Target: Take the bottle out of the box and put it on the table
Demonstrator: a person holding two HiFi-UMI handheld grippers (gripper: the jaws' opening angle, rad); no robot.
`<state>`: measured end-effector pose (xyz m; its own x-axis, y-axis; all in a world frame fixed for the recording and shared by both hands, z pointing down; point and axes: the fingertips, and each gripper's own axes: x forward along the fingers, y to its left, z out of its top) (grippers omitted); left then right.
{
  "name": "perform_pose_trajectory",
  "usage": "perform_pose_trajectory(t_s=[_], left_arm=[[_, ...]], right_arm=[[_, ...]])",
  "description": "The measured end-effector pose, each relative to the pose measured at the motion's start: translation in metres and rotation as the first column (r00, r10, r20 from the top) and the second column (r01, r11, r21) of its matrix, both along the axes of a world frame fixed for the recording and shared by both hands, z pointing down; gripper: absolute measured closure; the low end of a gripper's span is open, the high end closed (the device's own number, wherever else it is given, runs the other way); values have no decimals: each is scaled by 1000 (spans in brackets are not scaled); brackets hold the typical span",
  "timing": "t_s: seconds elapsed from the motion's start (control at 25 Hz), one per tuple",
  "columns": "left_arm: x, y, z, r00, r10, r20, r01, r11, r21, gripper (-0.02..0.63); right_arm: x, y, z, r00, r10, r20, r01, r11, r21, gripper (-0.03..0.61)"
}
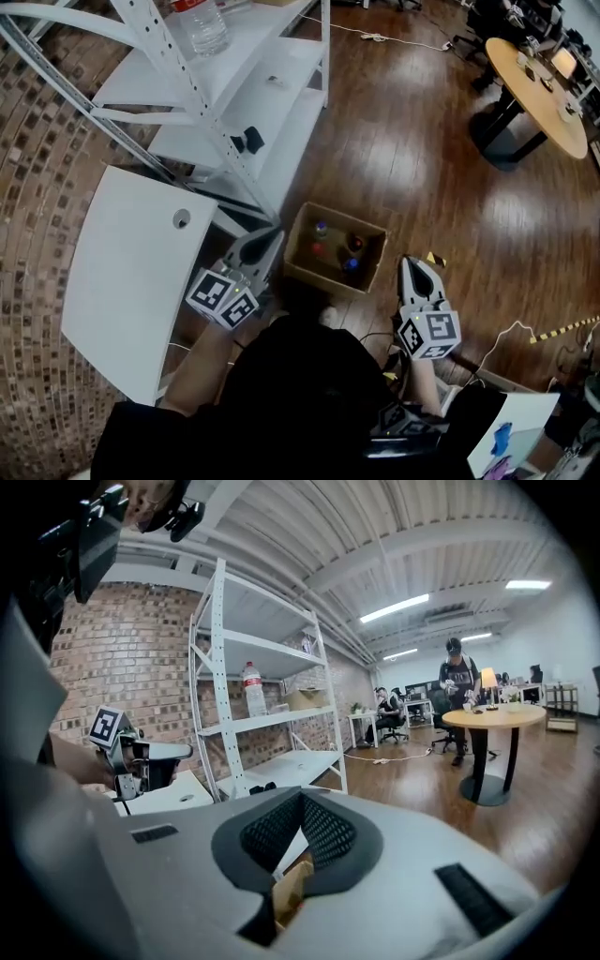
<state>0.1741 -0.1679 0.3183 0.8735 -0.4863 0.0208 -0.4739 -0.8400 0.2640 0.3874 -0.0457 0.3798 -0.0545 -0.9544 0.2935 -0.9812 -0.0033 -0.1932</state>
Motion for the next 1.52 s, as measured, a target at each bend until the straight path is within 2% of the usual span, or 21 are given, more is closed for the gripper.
perform_pose_trajectory(t_s=[0.28,0.52,0.8,1.0,1.24,1.52], left_arm=[[12,4,25,999,-10,51,11,1000,-14,609],[9,-2,39,995,-37,98,37,999,-2,609],[-12,-8,73,986,-107,130,114,992,-48,609],[-31,-12,93,984,-123,127,136,985,-104,609],[-55,-18,137,978,-105,182,129,984,-126,609],[-82,-42,216,978,-100,184,125,984,-130,609]], right_arm=[[14,0,20,1000,-20,-3,20,999,-36,577],[-4,-23,44,986,-154,-70,146,983,-108,577],[-44,-55,73,954,-286,-91,270,951,-153,571],[-68,-69,94,952,-299,-64,282,939,-195,571],[-95,-84,154,940,-338,-54,310,907,-285,571],[-110,-106,232,943,-324,-73,289,909,-300,571]])
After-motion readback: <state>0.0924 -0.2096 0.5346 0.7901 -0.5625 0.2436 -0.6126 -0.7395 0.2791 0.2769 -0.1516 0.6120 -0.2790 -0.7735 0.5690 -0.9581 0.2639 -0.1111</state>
